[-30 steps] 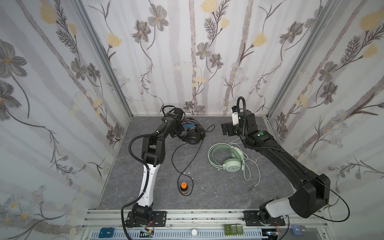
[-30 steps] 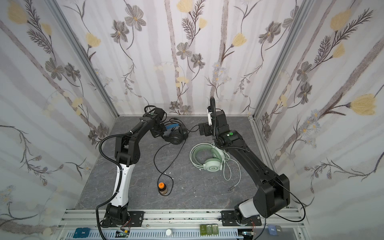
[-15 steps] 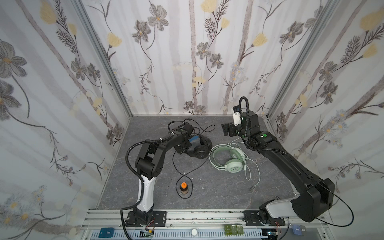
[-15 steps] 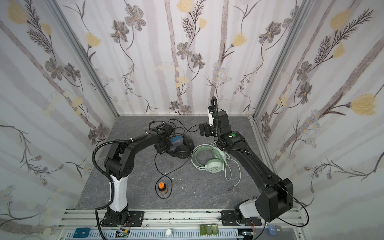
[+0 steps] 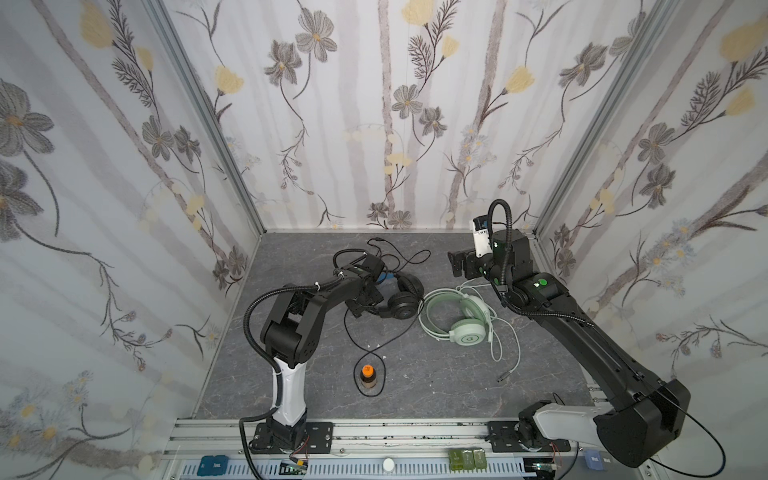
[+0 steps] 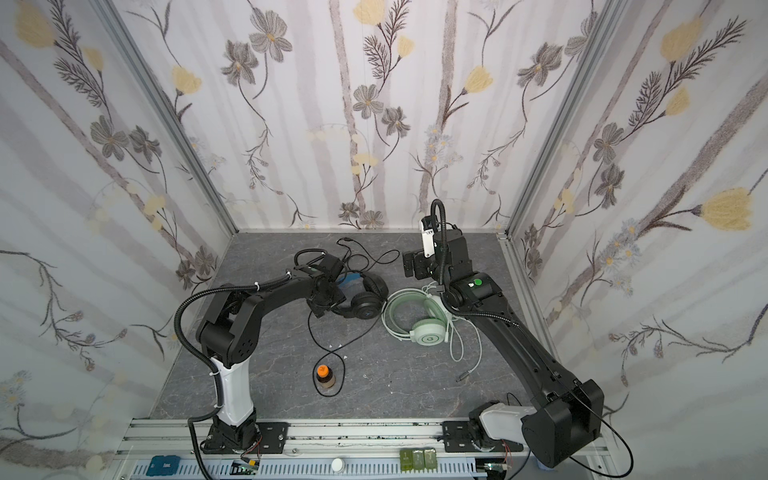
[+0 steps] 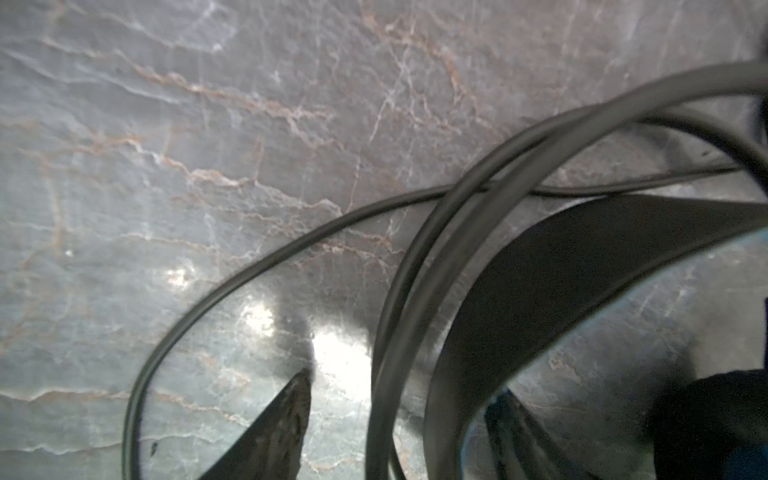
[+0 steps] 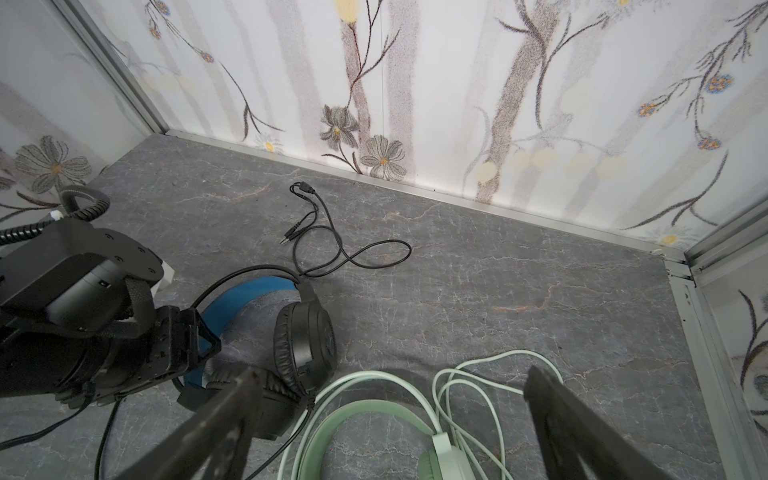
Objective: Wrap the headphones
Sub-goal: 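Close the left gripper on the black headset band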
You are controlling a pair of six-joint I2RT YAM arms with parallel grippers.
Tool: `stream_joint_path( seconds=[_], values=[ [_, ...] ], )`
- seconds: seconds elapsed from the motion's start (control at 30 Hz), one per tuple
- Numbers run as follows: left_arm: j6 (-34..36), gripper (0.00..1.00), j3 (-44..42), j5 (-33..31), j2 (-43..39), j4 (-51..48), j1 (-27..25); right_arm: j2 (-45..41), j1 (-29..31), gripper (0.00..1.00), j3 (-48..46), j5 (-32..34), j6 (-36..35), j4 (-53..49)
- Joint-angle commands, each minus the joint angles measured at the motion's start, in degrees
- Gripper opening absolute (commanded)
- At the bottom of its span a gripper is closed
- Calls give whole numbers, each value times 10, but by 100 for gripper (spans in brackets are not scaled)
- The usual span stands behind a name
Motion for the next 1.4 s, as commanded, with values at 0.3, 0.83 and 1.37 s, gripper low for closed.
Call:
stream_joint_path(
  seconds=[0.3, 0.83, 1.37],
  values=[
    [119, 51, 158, -1, 105, -77, 24, 0, 1, 99, -18, 12, -24, 21],
    [125, 35, 117, -1, 83, -97, -13, 11, 0, 99, 1, 29, -42, 17],
    [113, 59, 86, 16, 59, -74, -5, 6, 0, 99, -8, 13, -38, 16]
  ],
)
